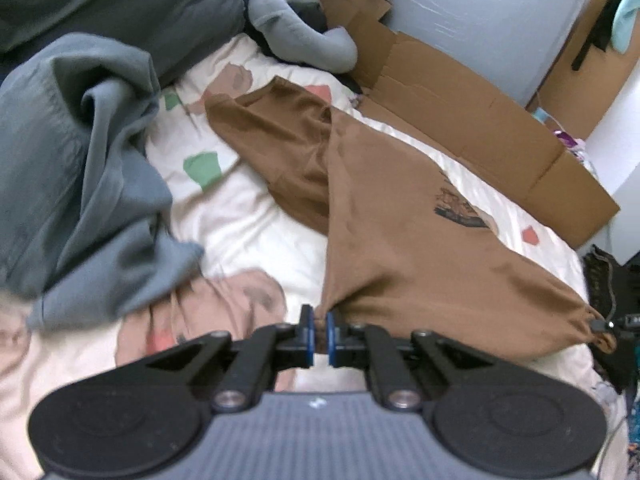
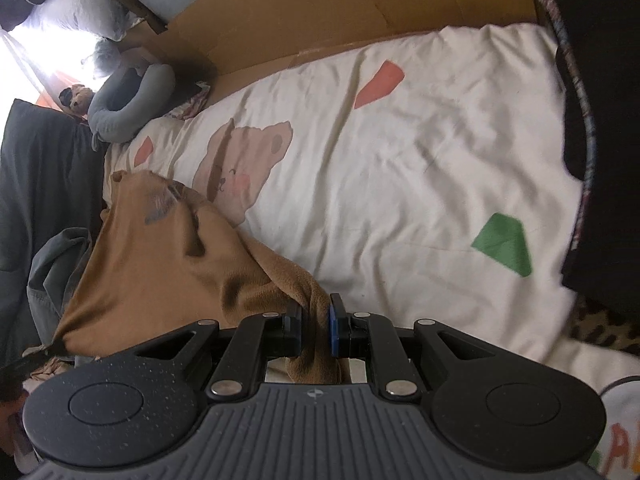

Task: Fold clothes
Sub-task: 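Pull the shirt apart with both tools and spread it over the blanket, then lower the shirt onto the blanket and open both tools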

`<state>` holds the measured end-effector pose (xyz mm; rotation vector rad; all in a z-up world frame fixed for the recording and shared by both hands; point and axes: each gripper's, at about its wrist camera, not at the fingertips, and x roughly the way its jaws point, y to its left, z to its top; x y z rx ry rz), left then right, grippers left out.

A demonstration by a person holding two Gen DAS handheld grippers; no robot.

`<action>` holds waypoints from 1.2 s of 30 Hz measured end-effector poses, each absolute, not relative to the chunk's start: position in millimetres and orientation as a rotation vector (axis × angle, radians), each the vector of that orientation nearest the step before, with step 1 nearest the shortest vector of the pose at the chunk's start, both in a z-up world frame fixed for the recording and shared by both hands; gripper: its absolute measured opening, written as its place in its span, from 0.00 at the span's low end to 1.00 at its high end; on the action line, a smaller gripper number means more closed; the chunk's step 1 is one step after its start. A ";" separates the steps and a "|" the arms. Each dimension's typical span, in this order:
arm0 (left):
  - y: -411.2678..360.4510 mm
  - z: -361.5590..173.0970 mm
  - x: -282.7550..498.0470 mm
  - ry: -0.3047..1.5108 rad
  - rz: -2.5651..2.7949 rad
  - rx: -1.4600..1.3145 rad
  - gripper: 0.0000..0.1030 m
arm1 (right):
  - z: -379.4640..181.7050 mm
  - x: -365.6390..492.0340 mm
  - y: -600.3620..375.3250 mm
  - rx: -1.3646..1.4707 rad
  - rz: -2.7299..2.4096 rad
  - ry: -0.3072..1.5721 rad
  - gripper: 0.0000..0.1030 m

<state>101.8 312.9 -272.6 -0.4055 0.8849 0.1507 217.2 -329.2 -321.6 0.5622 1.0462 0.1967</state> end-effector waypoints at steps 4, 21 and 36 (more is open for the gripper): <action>302.3 -269.0 81.8 0.897 0.140 -0.429 0.06 | -307.7 211.7 -341.1 0.538 0.188 1.035 0.11; 264.0 -247.3 2.4 0.931 0.116 -0.480 0.05 | -266.3 150.9 -356.6 0.489 0.192 1.054 0.11; 247.6 -241.5 -57.4 1.000 0.123 -0.504 0.05 | -265.5 73.5 -360.5 0.496 0.195 1.132 0.11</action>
